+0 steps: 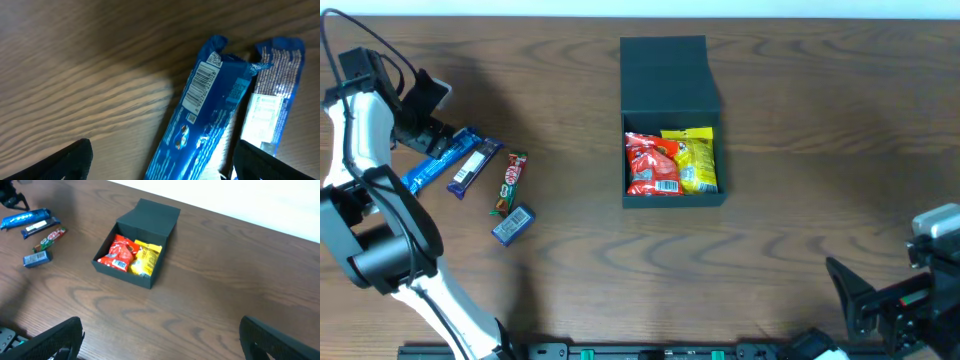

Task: Pack container
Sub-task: 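Grasp the blue wrapped bar with the left gripper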

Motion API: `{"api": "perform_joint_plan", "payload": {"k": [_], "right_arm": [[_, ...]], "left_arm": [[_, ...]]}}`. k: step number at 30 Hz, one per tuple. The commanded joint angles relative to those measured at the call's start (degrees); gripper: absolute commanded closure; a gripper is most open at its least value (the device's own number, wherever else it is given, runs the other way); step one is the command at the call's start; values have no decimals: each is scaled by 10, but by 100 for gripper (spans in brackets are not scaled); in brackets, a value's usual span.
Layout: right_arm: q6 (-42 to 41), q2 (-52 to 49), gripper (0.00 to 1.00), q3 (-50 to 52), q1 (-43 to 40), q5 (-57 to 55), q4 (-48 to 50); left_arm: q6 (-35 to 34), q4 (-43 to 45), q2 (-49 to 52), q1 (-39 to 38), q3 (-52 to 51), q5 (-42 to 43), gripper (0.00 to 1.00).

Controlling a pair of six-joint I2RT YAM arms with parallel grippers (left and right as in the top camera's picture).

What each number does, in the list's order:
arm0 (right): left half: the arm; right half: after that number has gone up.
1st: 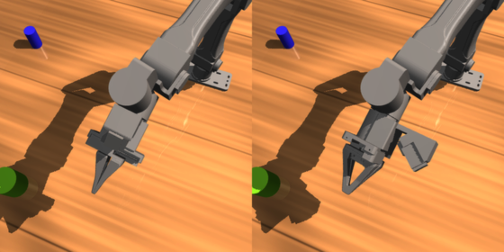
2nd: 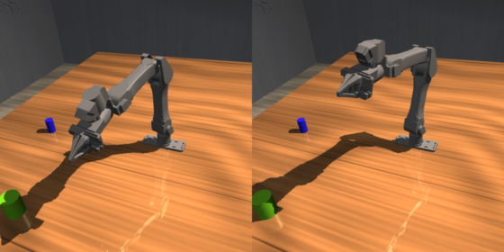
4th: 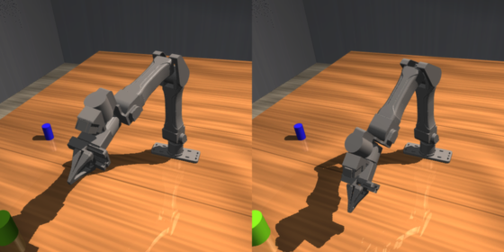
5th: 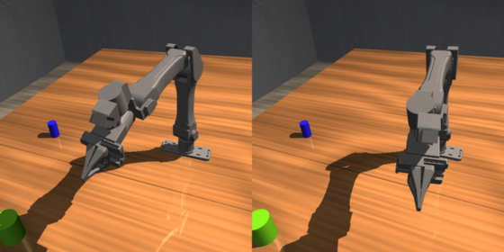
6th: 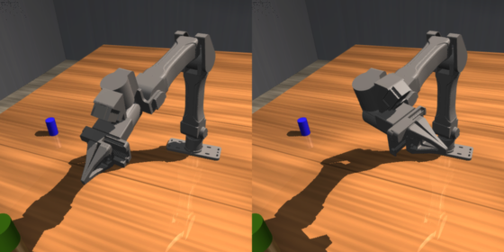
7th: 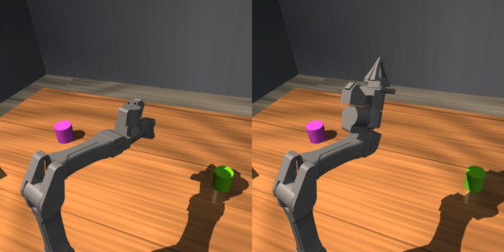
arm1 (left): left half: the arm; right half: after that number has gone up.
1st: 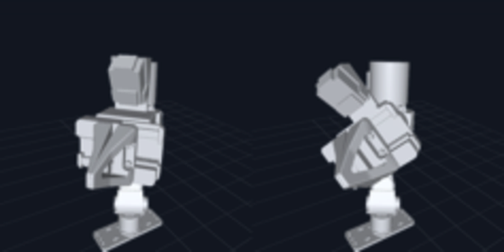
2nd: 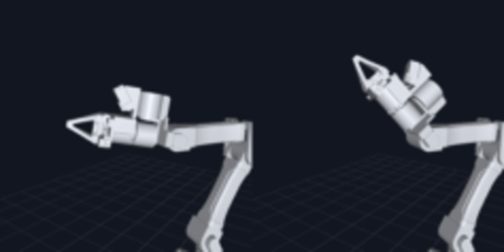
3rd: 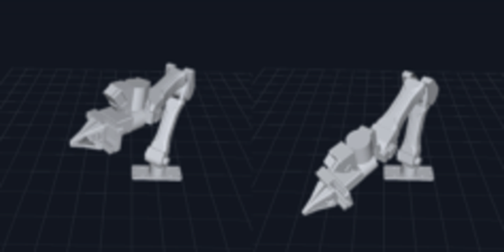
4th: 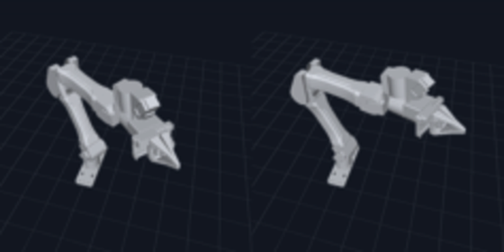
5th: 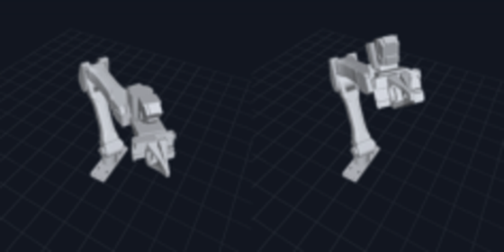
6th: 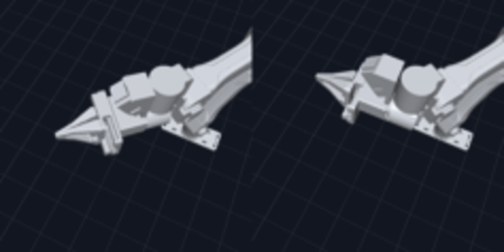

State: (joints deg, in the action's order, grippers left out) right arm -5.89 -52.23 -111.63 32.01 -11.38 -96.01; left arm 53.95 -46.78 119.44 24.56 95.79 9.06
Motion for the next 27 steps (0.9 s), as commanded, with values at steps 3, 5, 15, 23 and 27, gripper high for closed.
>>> {"api": "perform_joint_plan", "payload": {"k": [3, 5, 15, 23, 27], "right_arm": [[-14, -2, 1, 0, 2, -4, 9], [-20, -2, 1, 0, 2, -4, 13], [-40, -2, 1, 0, 2, -4, 15], [-40, -2, 1, 0, 2, -4, 20], [-40, -2, 0, 0, 2, -4, 21]], "left_arm": [[14, 5, 37, 2, -1, 11, 9], [14, 6, 44, 2, -1, 11, 9], [14, 5, 68, 2, -1, 12, 11], [14, 4, 73, 2, -1, 43, 14], [14, -8, 84, 2, -1, 54, 17]]}}
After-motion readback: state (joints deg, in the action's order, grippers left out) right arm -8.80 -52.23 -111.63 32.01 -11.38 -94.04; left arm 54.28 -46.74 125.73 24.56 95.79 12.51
